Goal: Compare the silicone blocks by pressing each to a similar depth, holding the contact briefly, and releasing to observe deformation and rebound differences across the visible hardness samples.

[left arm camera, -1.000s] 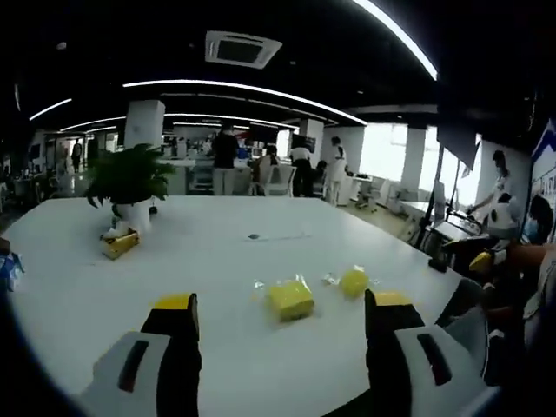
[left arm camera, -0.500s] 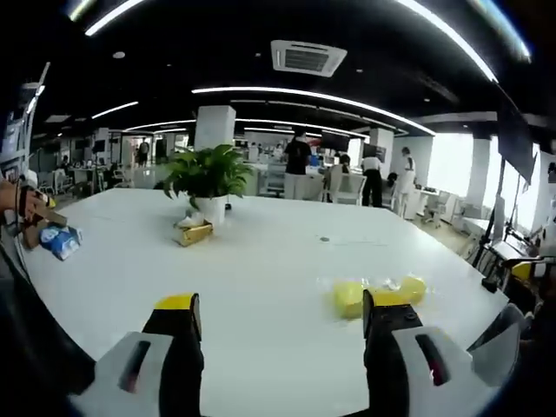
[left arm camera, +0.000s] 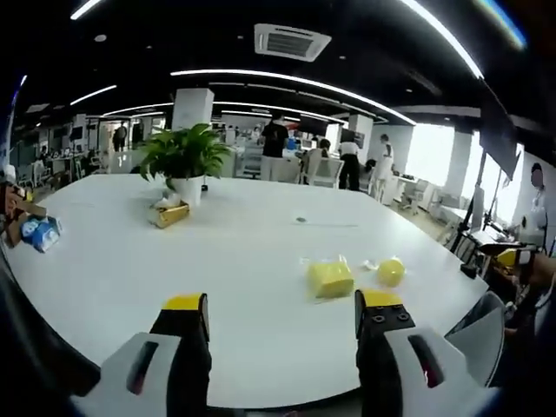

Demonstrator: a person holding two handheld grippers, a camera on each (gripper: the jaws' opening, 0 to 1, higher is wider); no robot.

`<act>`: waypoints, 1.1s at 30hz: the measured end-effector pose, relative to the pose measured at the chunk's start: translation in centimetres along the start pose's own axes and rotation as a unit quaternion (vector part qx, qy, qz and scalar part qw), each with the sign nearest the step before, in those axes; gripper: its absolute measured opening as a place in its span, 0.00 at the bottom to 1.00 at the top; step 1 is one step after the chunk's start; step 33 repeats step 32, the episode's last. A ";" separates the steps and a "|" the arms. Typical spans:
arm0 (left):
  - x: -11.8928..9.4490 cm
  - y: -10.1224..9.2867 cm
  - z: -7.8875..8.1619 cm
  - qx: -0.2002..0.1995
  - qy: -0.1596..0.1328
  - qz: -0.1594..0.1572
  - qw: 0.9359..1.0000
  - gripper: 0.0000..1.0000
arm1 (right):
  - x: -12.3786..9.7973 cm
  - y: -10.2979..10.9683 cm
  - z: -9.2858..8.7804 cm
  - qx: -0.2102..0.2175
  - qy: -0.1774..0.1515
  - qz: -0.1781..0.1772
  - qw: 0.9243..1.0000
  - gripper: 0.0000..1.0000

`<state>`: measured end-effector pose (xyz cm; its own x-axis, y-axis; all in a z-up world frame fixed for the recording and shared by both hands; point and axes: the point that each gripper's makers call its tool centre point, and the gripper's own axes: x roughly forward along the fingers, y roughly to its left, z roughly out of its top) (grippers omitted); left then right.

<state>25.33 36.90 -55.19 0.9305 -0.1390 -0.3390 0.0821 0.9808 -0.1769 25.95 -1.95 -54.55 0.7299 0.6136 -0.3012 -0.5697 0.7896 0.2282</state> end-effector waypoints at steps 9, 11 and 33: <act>-0.3 -0.2 0.7 0.001 -0.008 -0.028 1.000 0.60 | 0.3 0.7 -0.2 -0.006 0.005 0.021 1.000 0.82; -0.4 -0.4 1.0 0.024 -0.013 -0.038 0.999 0.59 | 0.2 0.6 -0.4 -0.009 0.011 0.022 1.000 0.82; -1.0 -0.5 0.8 0.019 -0.003 -0.074 0.997 0.75 | 0.1 0.2 -1.2 -0.010 0.018 0.032 0.999 0.80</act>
